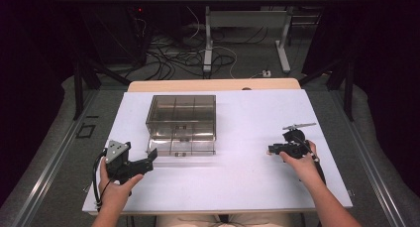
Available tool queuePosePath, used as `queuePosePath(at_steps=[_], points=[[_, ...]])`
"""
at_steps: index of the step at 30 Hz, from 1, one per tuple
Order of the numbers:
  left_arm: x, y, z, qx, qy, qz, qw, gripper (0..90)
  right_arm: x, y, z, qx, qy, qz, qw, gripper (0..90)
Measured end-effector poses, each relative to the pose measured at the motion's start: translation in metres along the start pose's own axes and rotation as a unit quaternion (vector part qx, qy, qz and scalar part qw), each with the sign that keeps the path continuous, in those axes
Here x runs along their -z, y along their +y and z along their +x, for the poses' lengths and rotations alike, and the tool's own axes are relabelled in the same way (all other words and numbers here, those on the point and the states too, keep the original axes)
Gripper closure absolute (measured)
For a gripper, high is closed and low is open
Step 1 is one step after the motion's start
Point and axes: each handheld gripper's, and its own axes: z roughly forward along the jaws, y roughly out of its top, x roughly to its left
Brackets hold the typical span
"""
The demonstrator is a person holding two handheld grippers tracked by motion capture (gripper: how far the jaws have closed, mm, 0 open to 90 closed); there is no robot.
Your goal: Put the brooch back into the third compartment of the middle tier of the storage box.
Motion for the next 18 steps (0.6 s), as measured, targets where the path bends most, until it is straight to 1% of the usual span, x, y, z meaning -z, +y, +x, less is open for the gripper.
queuePosePath(at_steps=[6,9,11,12,14,18], points=[[-0.0004,-0.0002,0.0004,0.001,0.0,0.001,1.0,1.7,-0.004,-0.0006,-0.0001,0.001,0.002,0.009,1.0,70.6],[-0.0004,-0.0002,0.0006,0.001,0.001,0.002,1.0,1.8,-0.0059,-0.0009,0.0,0.001,-0.001,0.012,0.9999,71.0],[-0.0004,-0.0002,0.0007,0.002,0.001,0.002,1.0,1.9,-0.0072,-0.001,0.0,0.002,0.002,0.014,0.9999,71.4],[-0.0004,-0.0002,0.0007,0.002,0.001,0.002,1.0,1.9,-0.0076,-0.0011,0.0005,0.002,-0.001,0.016,0.9999,71.5],[-0.0004,-0.0002,0.0004,0.002,0.001,0.002,1.0,1.9,-0.0086,-0.0013,0.0005,0.007,-0.001,0.017,0.9998,71.6],[-0.0005,-0.0003,0.0006,0.001,0.001,0.002,1.0,2.0,-0.0104,-0.0014,0.001,0.008,-0.003,0.019,0.9998,72.6]])
